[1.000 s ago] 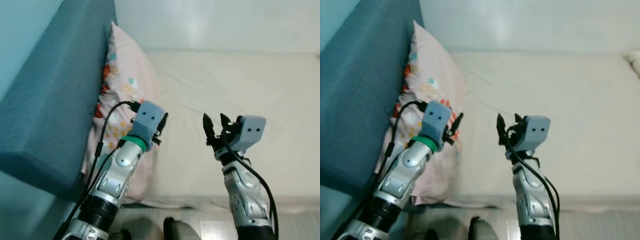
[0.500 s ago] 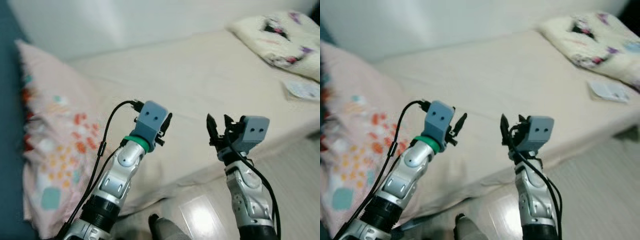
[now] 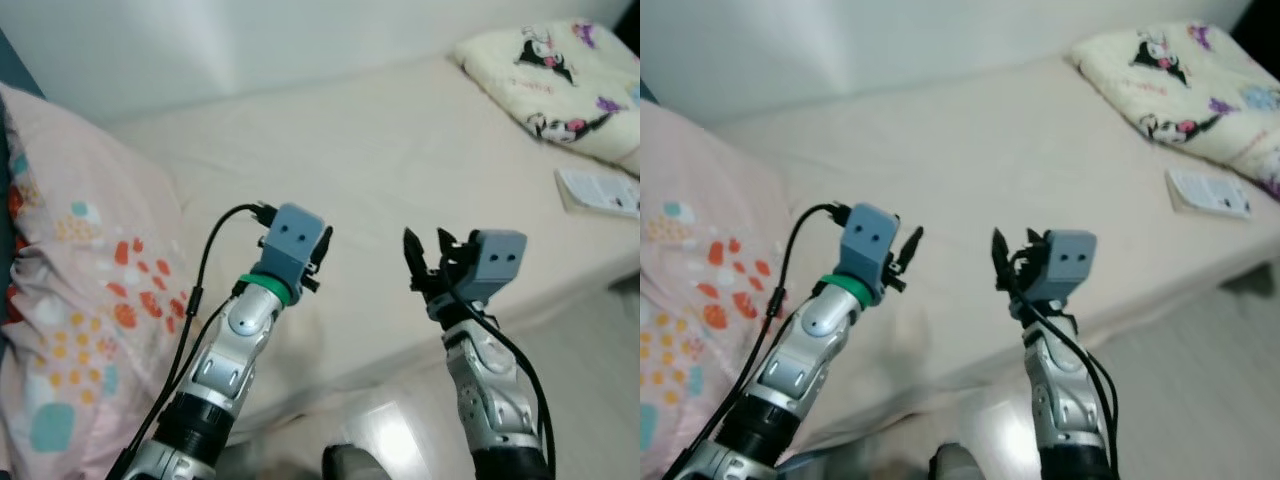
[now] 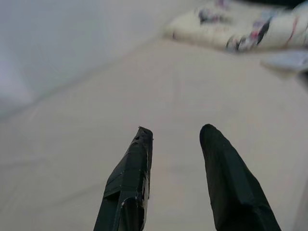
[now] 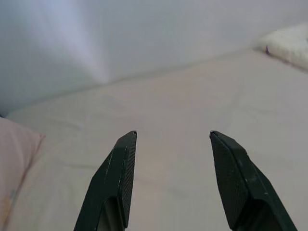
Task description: Clean up the room
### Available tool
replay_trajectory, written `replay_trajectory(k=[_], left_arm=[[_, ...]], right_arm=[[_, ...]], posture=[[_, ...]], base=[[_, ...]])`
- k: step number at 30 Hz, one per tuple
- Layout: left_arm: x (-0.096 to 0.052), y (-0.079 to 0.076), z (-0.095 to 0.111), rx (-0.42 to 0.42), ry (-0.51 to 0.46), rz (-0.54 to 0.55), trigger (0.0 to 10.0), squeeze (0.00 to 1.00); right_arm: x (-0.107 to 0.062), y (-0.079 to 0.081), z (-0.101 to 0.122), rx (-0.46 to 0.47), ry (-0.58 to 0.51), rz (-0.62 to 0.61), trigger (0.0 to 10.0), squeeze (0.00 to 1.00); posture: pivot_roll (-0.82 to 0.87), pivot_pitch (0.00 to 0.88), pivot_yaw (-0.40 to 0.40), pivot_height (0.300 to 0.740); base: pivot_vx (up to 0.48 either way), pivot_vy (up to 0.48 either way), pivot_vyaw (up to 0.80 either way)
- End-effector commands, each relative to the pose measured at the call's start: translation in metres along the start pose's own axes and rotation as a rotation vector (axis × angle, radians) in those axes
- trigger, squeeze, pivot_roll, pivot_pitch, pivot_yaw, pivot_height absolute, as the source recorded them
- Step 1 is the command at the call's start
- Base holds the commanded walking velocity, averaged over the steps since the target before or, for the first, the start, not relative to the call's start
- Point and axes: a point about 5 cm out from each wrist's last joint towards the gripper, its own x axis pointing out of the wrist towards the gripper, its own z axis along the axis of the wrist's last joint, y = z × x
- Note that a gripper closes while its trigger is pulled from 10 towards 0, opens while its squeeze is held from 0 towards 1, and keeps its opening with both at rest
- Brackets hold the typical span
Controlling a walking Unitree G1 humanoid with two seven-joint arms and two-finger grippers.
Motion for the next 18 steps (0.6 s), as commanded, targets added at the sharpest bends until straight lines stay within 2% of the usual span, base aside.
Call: replay_trajectory(k=[1, 18], left_arm=[[-0.0047, 0.0023, -0.0107, 0.009, 0.040, 0.004, 10.0, 0.00], [-0.0042, 0.0035, -0.0110, 0.010, 0.040, 0.008, 10.0, 0.00]], right_arm=[[-0.0048, 0.0025, -0.0086, 0.014, 0.034, 0.001, 10.0, 0.00], [-0.0042, 0.0025, -0.0090, 0.017, 0.033, 0.001, 10.0, 0.00]], posture=[[-0.22, 0.095, 0.074, 0.740], [-0.22, 0.095, 0.075, 0.740]], base=[[0.000, -0.428, 0.00], [0.000, -0.419, 0.00]])
